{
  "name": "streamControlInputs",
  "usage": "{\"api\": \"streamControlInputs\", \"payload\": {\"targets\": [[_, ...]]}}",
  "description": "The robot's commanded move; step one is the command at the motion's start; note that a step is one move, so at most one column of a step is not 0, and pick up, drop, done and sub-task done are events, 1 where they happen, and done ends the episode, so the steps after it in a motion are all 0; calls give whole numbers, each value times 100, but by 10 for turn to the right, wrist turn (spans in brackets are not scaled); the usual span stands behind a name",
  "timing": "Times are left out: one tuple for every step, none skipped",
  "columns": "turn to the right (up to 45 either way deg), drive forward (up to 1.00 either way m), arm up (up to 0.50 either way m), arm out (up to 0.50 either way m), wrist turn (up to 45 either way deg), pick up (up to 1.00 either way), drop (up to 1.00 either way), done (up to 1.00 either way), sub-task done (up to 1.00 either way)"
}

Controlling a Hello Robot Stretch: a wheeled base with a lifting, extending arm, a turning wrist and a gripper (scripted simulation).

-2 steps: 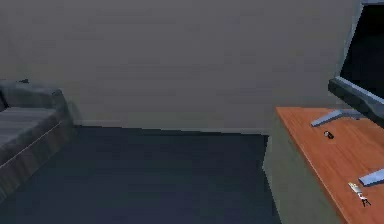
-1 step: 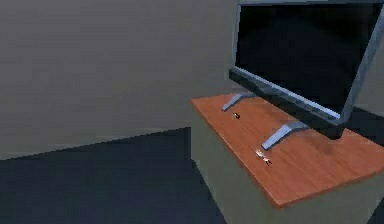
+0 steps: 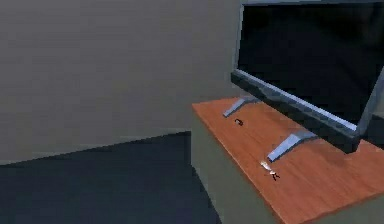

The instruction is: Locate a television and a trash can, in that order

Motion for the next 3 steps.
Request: {"api": "streamControlInputs", "payload": {"targets": [[240, 0, 0, 0, 0, 0, 0, 0, 0], [0, 0, 0, 0, 0, 0, 0, 0, 100], [-450, 0, 0, 0, 0, 0, 0, 0, 0]]}}
